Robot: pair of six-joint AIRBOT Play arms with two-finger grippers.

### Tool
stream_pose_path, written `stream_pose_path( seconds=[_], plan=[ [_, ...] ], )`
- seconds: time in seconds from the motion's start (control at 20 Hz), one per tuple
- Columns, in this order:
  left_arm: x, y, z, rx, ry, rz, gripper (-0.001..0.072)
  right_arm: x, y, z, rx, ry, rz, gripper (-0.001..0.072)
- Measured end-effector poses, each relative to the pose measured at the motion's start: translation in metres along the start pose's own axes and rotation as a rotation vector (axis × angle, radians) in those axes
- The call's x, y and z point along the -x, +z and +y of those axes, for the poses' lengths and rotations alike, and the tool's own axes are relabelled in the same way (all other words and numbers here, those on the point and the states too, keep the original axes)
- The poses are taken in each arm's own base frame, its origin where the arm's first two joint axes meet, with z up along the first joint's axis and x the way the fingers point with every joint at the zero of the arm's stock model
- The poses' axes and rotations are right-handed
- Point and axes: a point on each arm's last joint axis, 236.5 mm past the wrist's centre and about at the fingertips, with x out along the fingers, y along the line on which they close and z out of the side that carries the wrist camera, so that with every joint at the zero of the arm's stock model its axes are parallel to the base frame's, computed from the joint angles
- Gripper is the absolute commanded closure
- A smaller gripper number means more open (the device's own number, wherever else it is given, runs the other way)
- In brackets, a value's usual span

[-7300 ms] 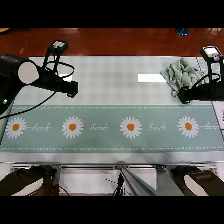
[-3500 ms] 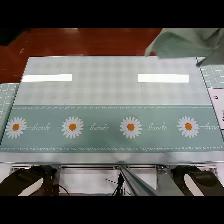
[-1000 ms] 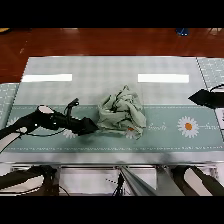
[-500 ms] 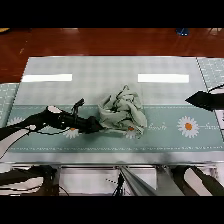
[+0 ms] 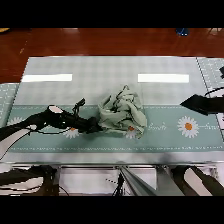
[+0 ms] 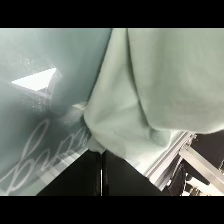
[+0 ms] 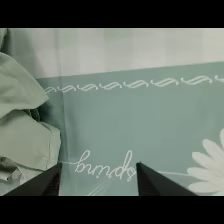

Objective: Fold the shirts.

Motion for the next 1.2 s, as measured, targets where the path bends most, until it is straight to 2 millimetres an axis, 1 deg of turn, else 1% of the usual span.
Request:
stream_pose_path(
  seconds=[0.1, 0.2, 0.35, 0.5, 0.6, 0.75, 0.95, 1.0, 1.05, 1.15, 1.2],
  plan=[
    [0.0, -0.001, 0.0, -0.009, 0.0, 0.005, 0.0685, -0.017, -0.023, 0.0, -0.037, 0.037, 0.056, 0.0161],
    [0.0, -0.002, 0.0, -0.021, -0.001, 0.009, 0.0685, -0.038, -0.048, 0.005, -0.087, 0.103, 0.099, 0.0162],
    [0.0, -0.004, -0.001, -0.041, -0.002, 0.017, 0.0685, -0.062, -0.072, 0.016, -0.165, 0.201, 0.109, 0.0175],
    [0.002, -0.005, -0.003, -0.057, -0.004, 0.016, 0.0686, -0.078, -0.081, 0.019, -0.228, 0.24, 0.077, 0.0181],
    [0.003, -0.005, -0.005, -0.065, -0.007, 0.014, 0.0685, -0.089, -0.085, 0.026, -0.218, 0.245, 0.07, 0.0181],
    [0.005, -0.006, -0.007, -0.078, -0.011, 0.017, 0.0686, -0.107, -0.085, 0.039, -0.172, 0.22, 0.054, 0.0181],
    [0.006, -0.006, -0.009, -0.086, -0.015, 0.014, 0.0685, -0.138, -0.085, 0.05, -0.194, 0.176, 0.04, 0.0188],
    [0.006, -0.007, -0.01, -0.087, -0.016, 0.015, 0.0685, -0.145, -0.086, 0.055, -0.203, 0.179, 0.04, 0.0243],
    [0.006, -0.007, -0.01, -0.087, -0.018, 0.017, 0.0685, -0.151, -0.086, 0.061, -0.221, 0.188, 0.039, 0.0326],
    [0.006, -0.007, -0.011, -0.09, -0.02, 0.016, 0.0685, -0.163, -0.086, 0.068, -0.241, 0.196, 0.028, 0.0446],
    [0.006, -0.007, -0.011, -0.093, -0.021, 0.016, 0.0685, -0.166, -0.083, 0.071, -0.255, 0.202, 0.016, 0.0555]
  ],
)
